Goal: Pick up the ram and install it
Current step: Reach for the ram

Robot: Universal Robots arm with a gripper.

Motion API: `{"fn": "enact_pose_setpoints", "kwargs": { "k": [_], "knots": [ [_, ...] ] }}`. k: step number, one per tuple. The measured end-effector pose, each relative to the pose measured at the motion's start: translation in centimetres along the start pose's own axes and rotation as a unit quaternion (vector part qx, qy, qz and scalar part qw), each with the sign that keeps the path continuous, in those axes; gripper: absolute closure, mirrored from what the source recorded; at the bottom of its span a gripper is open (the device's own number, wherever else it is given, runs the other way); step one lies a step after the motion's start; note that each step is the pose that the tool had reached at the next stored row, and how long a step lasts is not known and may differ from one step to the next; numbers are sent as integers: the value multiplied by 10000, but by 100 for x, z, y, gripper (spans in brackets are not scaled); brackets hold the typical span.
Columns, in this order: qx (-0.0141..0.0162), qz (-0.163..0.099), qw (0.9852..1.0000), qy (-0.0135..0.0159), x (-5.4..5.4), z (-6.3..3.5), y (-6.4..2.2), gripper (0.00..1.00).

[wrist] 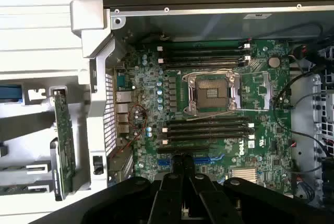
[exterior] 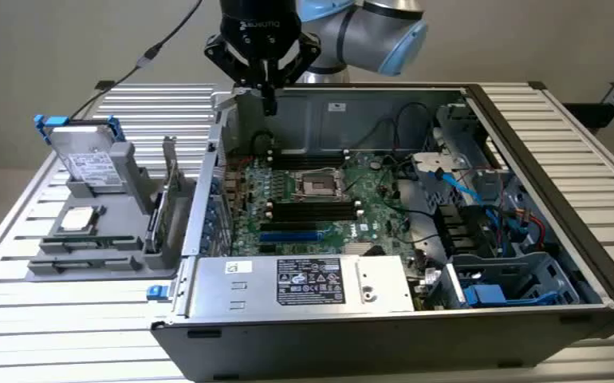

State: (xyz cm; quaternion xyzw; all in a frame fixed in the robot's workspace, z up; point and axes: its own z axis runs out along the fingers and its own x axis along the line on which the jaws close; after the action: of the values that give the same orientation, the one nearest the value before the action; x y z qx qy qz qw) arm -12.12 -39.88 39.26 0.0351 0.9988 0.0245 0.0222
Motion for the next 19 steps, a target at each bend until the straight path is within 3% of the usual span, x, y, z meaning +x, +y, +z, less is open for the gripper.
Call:
{"fn": "enact_pose_setpoints", "kwargs": {
  "k": [10,19],
  "knots": [
    [0,-1,10000,-10,0,0,0,90],
    [-1,1,10000,-10,347,-11,8,90]
  ]
}}
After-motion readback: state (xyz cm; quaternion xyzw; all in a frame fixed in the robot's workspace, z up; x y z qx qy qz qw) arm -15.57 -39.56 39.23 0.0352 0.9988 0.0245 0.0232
